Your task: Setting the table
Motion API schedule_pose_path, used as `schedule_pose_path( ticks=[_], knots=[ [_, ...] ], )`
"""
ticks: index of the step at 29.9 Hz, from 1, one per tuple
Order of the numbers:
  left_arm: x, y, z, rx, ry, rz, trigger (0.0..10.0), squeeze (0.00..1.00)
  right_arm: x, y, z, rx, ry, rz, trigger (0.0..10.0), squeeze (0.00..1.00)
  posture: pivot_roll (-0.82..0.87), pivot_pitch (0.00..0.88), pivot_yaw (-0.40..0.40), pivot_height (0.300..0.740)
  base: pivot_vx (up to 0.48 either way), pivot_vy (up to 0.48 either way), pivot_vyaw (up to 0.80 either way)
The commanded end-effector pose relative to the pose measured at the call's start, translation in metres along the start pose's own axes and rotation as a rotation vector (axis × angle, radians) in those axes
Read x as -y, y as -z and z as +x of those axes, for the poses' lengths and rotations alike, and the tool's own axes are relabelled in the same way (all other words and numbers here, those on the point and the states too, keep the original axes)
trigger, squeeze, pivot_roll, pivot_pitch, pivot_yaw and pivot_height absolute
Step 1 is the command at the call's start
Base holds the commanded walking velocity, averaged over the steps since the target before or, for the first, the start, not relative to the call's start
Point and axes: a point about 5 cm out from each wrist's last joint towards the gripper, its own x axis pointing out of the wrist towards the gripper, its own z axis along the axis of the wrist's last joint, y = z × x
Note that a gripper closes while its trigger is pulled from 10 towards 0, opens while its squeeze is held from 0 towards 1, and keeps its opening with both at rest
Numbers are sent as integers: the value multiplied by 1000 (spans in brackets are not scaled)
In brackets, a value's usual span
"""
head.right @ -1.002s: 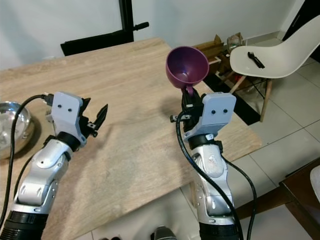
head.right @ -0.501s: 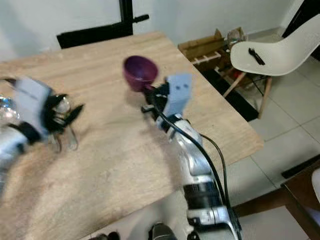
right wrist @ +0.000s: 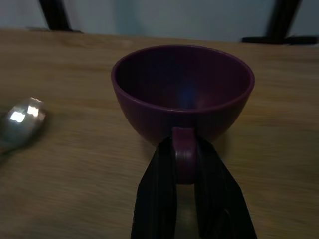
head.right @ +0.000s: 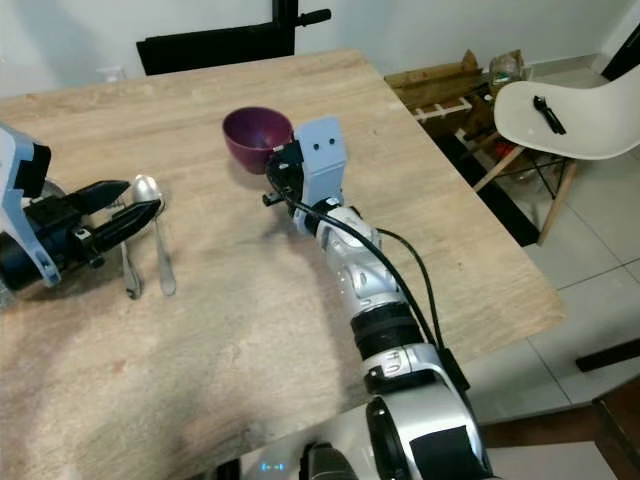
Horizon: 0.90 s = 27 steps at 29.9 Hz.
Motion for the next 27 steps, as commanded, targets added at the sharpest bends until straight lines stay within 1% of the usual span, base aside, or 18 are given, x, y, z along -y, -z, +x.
schedule_pose_path(
  ticks=[1, 2, 4, 6, 12, 16, 19, 20, 22, 23, 27],
  knots=[
    [4, -1, 1, -4, 30, -17, 10000, 0, 4, 8, -4, -10, 29, -23, 10000, 0, -44, 158, 72, 740, 0, 0, 0],
    [4, -1, 1, -4, 30, -17, 10000, 0, 4, 8, -4, -10, 29, -23, 10000, 0, -44, 158, 72, 740, 0, 0, 0],
    [7, 0, 5, -14, 46, -30, 10000, 0, 10, 10, -4, -8, 69, -46, 10000, 0, -44, 151, 83, 740, 0, 0, 0],
    [8, -1, 6, -22, 53, -38, 10000, 0, 13, 13, -3, -4, 81, -42, 10000, 0, -41, 149, 87, 740, 0, 0, 0],
    [10, -1, 6, -33, 52, -45, 10000, 0, 11, 19, -1, -5, 74, -29, 10000, 0, -36, 147, 89, 740, 0, 0, 0],
    [11, -1, 6, -38, 51, -52, 10000, 0, 7, 23, 0, -14, 73, -49, 10000, 0, -36, 147, 89, 740, 0, 0, 0],
    [11, 0, 5, -40, 50, -58, 10000, 0, 7, 24, 0, 4, 80, -25, 10000, 0, -27, 141, 86, 740, 0, 0, 0],
    [12, 1, 5, -41, 49, -61, 10000, 0, 8, 23, 0, 18, 92, -23, 10000, 486, -27, 141, 86, 740, 0, 0, 0],
    [12, 1, 5, -42, 50, -62, 10000, 0, 9, 23, 0, 20, 97, -26, 10000, 486, -27, 141, 86, 740, 0, 0, 0],
    [12, 2, 5, -42, 51, -65, 10000, 0, 10, 23, 1, 22, 101, -28, 10000, 1000, -27, 141, 86, 740, 0, 0, 0],
    [13, 3, 6, -45, 58, -74, 10000, 0, 12, 22, 0, 31, 109, -31, 10000, 1000, -31, 136, 86, 740, 0, 0, 0]
  ],
)
